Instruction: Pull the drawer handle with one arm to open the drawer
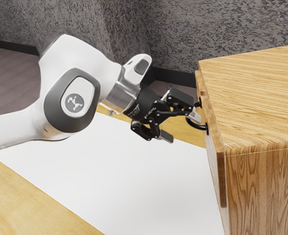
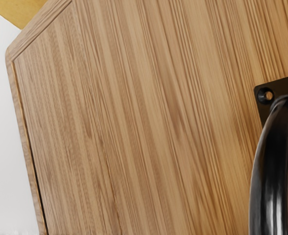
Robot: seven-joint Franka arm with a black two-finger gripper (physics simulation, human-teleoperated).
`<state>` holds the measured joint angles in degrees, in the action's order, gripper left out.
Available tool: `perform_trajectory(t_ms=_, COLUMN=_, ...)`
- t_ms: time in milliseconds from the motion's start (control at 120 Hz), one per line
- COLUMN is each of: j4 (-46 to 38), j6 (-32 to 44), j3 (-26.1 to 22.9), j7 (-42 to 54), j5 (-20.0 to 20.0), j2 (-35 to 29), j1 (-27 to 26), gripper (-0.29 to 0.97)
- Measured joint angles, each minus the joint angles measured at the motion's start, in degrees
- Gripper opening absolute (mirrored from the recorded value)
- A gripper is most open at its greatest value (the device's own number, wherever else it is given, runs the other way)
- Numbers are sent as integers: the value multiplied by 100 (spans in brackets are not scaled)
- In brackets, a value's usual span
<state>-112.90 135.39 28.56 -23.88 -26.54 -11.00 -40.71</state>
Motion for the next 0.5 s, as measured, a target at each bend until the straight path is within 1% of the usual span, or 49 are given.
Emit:
perform_trajectory(t_ms=83, j4=-34, j6=-1, j3=3, j7=-19, j5=4, j2=-36, j1=8, gripper=68)
perform_trajectory(t_ms=417, j4=-473, j6=-3, j3=-2, j7=-80, j5=92, j2=-544, j1=135, gripper=68)
perform_trajectory(t_ms=467, j4=-546, j6=-9, j3=-61, j7=-91, j5=119, j2=-635, j1=243, gripper=68)
perform_trajectory(t_ms=500, j4=-596, j6=-17, j3=-213, j7=-98, j5=130, j2=-709, j1=418, gripper=68)
